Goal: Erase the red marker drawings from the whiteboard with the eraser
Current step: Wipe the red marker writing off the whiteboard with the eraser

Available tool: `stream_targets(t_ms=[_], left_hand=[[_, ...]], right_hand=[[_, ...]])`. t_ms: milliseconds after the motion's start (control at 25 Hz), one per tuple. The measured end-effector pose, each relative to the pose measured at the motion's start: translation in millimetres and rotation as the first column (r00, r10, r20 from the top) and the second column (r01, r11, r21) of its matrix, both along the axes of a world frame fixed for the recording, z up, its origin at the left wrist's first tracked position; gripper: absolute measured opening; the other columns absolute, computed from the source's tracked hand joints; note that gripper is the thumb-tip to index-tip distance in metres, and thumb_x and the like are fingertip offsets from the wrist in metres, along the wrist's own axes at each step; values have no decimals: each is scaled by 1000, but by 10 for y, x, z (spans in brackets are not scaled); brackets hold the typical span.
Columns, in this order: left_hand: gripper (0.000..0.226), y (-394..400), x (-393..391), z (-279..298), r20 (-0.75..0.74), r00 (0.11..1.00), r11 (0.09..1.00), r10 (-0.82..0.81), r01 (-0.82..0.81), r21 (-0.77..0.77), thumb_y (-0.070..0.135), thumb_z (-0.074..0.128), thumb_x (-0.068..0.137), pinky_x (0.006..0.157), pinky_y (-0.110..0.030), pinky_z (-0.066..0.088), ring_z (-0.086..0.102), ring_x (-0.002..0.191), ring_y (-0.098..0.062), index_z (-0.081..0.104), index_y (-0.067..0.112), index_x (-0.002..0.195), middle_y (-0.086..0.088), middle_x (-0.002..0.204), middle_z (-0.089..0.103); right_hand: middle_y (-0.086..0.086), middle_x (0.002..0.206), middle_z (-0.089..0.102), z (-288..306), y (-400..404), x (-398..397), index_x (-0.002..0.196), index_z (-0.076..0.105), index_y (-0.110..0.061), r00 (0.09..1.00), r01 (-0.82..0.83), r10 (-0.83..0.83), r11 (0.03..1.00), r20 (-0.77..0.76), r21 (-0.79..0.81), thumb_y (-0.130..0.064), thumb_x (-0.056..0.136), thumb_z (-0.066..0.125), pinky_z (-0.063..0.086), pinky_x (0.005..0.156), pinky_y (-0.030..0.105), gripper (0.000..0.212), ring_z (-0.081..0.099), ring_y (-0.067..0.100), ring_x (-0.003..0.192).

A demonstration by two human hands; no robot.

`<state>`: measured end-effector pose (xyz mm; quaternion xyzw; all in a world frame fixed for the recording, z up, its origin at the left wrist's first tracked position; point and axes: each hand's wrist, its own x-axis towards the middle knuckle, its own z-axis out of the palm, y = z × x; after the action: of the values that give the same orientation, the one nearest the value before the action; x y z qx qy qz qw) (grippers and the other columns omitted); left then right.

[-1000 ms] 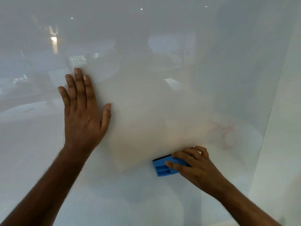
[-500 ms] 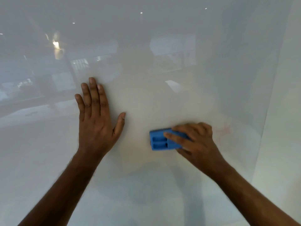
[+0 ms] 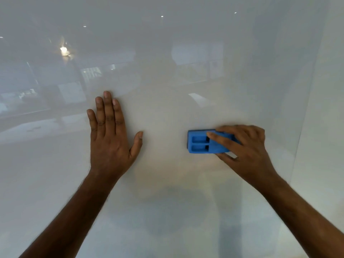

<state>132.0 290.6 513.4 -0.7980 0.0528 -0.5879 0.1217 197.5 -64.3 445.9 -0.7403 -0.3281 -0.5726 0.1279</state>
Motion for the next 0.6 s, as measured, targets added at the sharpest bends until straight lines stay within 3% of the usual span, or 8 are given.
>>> stream_targets(t_ms=[120,280,360,600], left_hand=[[89,-2,6,-3,8,1000,1000,-5,5,-3,50,43,112,136,-59,1,5,165,-49,12,-13,167,-33,176,6],[88,-14,15,-24,21,1000,1000,-11,11,-10,49,43,112,136,-60,1,2,166,-46,12,-13,167,-32,176,5],[87,-20,24,-35,27,1000,1000,-15,16,-8,48,42,112,136,-61,2,2,166,-46,12,-13,167,-32,176,5],[87,-36,51,-54,47,999,1000,-5,6,-5,47,42,112,135,-62,2,9,164,-52,13,-14,167,-35,175,9]], right_hand=[[-4,134,65,1,250,-31,146,51,-41,998,-56,56,998,5,33,-31,93,75,38,97,50,59,58,23,113],[-5,140,62,-847,165,-78,150,49,-41,998,-61,57,972,-23,-228,-20,93,78,40,98,47,67,60,22,115],[-4,142,61,-1117,-79,-68,153,45,-42,999,-20,8,960,-42,-280,-17,90,80,38,99,46,76,60,23,119],[3,132,67,-460,-548,82,142,55,-35,998,62,-63,998,-27,-22,-32,93,70,37,97,49,52,58,28,109]])
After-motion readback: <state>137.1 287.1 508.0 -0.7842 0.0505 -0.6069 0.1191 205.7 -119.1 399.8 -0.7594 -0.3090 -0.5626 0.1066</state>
